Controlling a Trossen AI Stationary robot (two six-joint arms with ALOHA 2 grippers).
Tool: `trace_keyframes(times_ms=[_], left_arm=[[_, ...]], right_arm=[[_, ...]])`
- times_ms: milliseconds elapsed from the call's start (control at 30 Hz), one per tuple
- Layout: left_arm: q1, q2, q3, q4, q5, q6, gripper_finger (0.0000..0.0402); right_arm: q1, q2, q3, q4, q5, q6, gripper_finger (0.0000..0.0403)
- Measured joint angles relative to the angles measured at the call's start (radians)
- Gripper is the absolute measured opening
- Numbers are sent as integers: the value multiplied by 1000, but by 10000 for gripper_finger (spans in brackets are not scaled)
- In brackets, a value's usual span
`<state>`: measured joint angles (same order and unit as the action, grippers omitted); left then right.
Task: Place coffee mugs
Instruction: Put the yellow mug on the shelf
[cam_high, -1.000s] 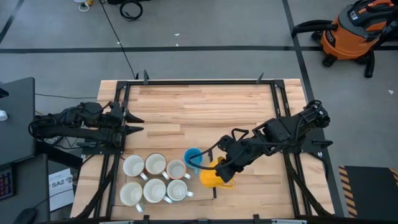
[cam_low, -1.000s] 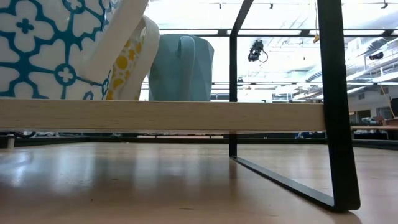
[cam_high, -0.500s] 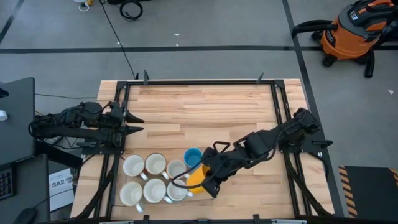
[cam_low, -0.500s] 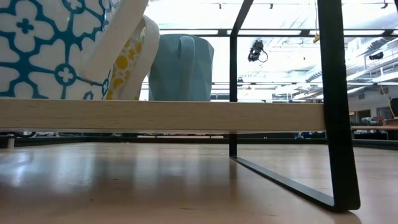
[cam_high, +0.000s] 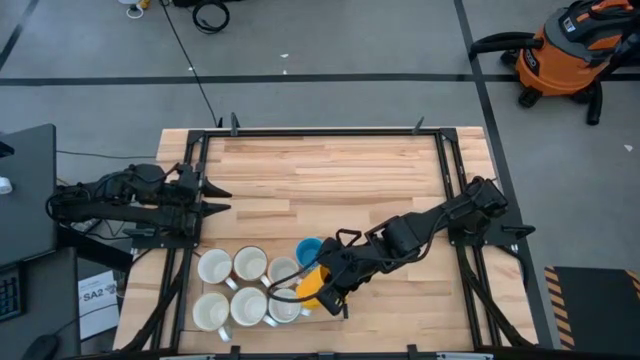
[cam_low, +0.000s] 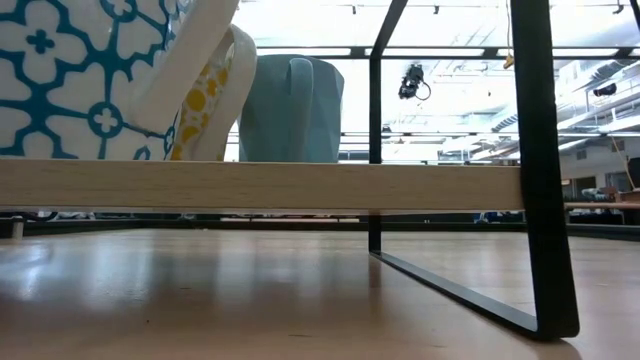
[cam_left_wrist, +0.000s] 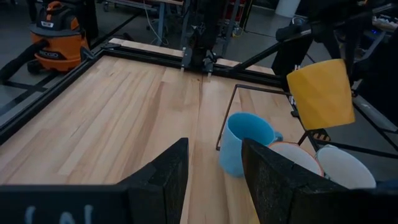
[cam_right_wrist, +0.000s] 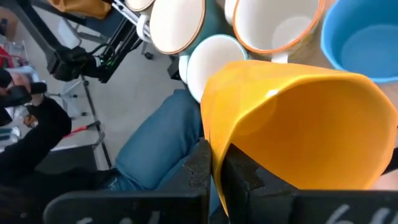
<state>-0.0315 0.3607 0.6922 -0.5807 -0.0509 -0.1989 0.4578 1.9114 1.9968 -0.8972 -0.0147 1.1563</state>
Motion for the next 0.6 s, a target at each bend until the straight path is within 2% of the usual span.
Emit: trace_keyframes(times_ms=[300, 600], left_arm=[[0, 0, 0, -1, 0, 1, 156], [0, 0, 0, -3, 0, 1, 156]], right_arm=[[-17, 1, 0, -3, -74, 166, 23], [-32, -55, 1, -51, -78, 165, 23]])
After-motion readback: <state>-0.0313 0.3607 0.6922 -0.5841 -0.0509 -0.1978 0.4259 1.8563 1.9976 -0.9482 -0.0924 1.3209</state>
